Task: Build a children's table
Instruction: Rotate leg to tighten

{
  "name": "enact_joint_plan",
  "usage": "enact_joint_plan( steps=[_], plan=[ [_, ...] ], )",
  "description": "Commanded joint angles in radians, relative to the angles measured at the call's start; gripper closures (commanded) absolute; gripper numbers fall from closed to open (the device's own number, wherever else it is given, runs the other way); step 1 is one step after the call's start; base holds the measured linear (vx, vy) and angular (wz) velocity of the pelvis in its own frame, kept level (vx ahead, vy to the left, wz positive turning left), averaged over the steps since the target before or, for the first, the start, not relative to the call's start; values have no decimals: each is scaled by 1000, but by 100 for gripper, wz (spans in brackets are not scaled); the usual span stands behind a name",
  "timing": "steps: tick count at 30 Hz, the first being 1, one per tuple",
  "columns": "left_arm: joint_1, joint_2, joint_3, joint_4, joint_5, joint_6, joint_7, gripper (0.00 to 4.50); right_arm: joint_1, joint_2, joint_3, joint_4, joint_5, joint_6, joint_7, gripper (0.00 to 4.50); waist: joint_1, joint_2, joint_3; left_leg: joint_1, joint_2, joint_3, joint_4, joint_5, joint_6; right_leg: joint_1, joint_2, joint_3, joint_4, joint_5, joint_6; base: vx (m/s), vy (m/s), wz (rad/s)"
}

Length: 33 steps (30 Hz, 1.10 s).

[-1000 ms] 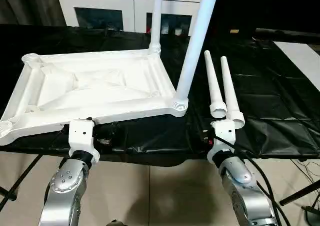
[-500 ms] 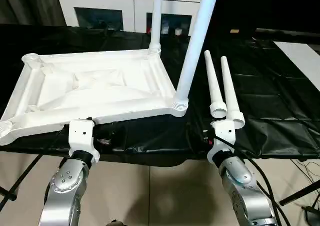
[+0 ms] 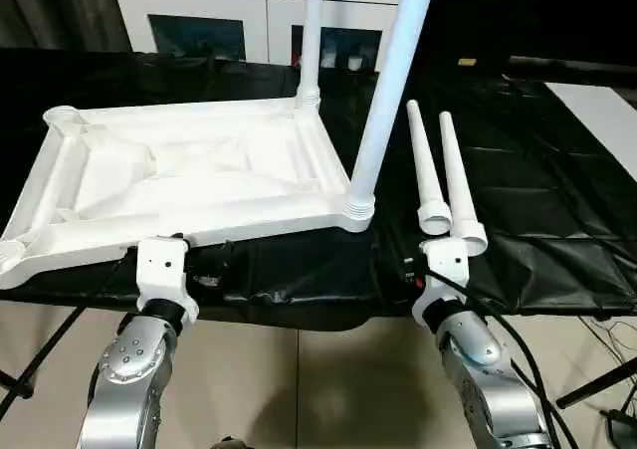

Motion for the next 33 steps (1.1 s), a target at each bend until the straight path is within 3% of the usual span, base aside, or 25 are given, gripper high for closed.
enact_joint_plan(
  steps=[1,33],
  plan=[
    [-1,3,-9,5,-2,-2,-5,31,-8,-2,-9,4,8,6,-1,118,2,14,-45,16,23,-12,-86,-355,-20,28,-61,49,-94,-247,-103,0,0,0],
    [-1,3,-9,5,-2,-2,-5,31,-8,-2,-9,4,8,6,-1,118,1,16,-44,17,24,-13,-88,-370,-24,26,-61,49,-96,-260,-101,0,0,0]
  ],
)
